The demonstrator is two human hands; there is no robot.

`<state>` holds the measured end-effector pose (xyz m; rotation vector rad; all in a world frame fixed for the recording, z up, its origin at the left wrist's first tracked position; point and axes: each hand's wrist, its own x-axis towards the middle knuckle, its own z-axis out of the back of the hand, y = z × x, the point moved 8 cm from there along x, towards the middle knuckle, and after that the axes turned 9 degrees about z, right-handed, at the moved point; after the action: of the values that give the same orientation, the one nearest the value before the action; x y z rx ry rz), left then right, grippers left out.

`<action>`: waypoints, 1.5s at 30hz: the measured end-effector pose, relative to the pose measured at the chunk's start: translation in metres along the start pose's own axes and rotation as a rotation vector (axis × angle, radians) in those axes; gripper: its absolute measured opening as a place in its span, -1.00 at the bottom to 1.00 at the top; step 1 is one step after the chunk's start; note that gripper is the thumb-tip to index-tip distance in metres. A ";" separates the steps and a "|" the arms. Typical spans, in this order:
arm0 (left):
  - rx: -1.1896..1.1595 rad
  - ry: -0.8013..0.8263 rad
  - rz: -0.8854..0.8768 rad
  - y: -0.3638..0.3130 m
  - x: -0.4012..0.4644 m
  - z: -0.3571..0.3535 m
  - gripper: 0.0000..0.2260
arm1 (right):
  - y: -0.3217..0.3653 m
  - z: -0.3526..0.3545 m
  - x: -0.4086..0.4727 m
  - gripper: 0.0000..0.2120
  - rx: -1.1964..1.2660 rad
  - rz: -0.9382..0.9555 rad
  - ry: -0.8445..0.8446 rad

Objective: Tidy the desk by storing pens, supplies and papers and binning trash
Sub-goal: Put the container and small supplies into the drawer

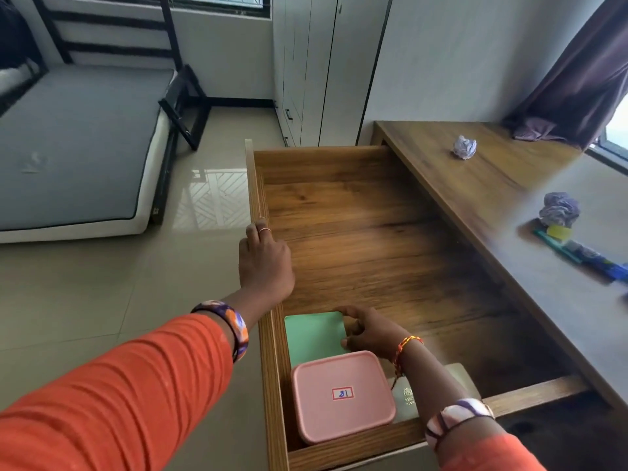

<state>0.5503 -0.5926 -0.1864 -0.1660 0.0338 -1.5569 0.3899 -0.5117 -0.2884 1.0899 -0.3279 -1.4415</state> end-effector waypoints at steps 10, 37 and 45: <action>0.148 0.001 -0.480 -0.058 -0.022 0.001 -0.72 | 0.026 0.052 -0.038 -0.41 -0.227 0.054 -0.295; -0.144 0.040 -1.014 -0.530 -0.109 0.012 -0.65 | -0.220 0.379 -0.264 -0.20 -0.129 -0.603 -0.914; -0.385 0.041 -0.987 -0.519 -0.102 0.049 -0.45 | -0.176 0.384 -0.296 -0.70 -0.024 -0.223 -1.301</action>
<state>0.0406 -0.4892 -0.0802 -0.5078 0.3256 -2.5295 -0.0651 -0.3606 -0.0994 0.0092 -1.1047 -2.1976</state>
